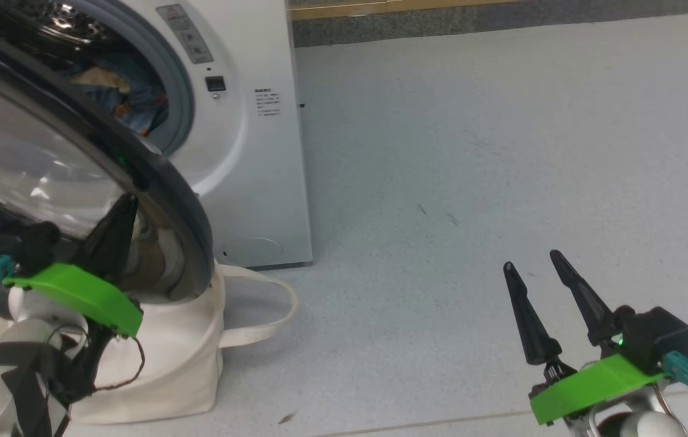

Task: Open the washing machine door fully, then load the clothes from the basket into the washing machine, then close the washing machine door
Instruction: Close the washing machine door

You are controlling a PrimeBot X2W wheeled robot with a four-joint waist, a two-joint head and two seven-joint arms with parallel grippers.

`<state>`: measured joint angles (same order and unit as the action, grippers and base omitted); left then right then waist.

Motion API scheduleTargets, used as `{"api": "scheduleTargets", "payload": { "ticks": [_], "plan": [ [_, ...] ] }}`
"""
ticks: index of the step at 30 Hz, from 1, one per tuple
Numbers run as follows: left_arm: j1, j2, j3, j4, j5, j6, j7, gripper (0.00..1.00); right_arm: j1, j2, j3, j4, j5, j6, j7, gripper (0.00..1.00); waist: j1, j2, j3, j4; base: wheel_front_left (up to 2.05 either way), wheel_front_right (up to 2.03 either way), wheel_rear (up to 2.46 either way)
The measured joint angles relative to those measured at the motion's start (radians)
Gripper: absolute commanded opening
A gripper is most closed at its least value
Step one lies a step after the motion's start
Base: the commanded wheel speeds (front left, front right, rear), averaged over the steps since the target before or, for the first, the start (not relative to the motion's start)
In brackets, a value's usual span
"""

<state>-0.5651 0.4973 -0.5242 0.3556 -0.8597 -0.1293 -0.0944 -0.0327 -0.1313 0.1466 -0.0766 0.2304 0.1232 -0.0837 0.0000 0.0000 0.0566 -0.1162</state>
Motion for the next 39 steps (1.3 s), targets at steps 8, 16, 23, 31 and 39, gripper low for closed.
{"api": "scheduleTargets", "payload": {
  "ticks": [8, 16, 23, 31, 39],
  "plan": [
    [0.025, 0.040, 0.017, 0.027, 0.017, 0.025, -0.073, 1.00, 0.004, 0.000, -0.010, 0.009, 0.012, 0.000, -0.015, 1.00, 0.0000, 0.0000, -0.038, 0.038, 0.00, 0.00, 0.00],
    [0.222, 0.151, 0.082, -0.038, 0.007, 0.087, -0.109, 1.00, 0.042, 0.002, -0.026, 0.012, 0.018, 0.000, -0.024, 1.00, 0.0000, 0.0000, -0.064, 0.086, 0.00, 0.00, 0.00],
    [0.421, 0.189, 0.158, -0.148, -0.014, 0.158, -0.137, 1.00, 0.042, 0.021, -0.028, 0.026, 0.028, 0.000, -0.042, 1.00, 0.0000, 0.0000, -0.062, 0.098, 0.00, 0.00, 0.00],
    [0.485, 0.205, 0.207, -0.209, -0.008, 0.191, -0.152, 1.00, 0.043, 0.027, -0.027, 0.044, 0.034, 0.000, -0.059, 1.00, 0.0000, 0.0000, -0.068, 0.111, 0.00, 0.00, 0.00],
    [0.485, 0.221, 0.222, -0.233, 0.007, 0.191, -0.153, 1.00, 0.043, 0.027, -0.022, 0.058, 0.035, 0.000, -0.069, 1.00, 0.0000, 0.0000, -0.074, 0.106, 0.00, 0.00, 0.00]
  ]
}}
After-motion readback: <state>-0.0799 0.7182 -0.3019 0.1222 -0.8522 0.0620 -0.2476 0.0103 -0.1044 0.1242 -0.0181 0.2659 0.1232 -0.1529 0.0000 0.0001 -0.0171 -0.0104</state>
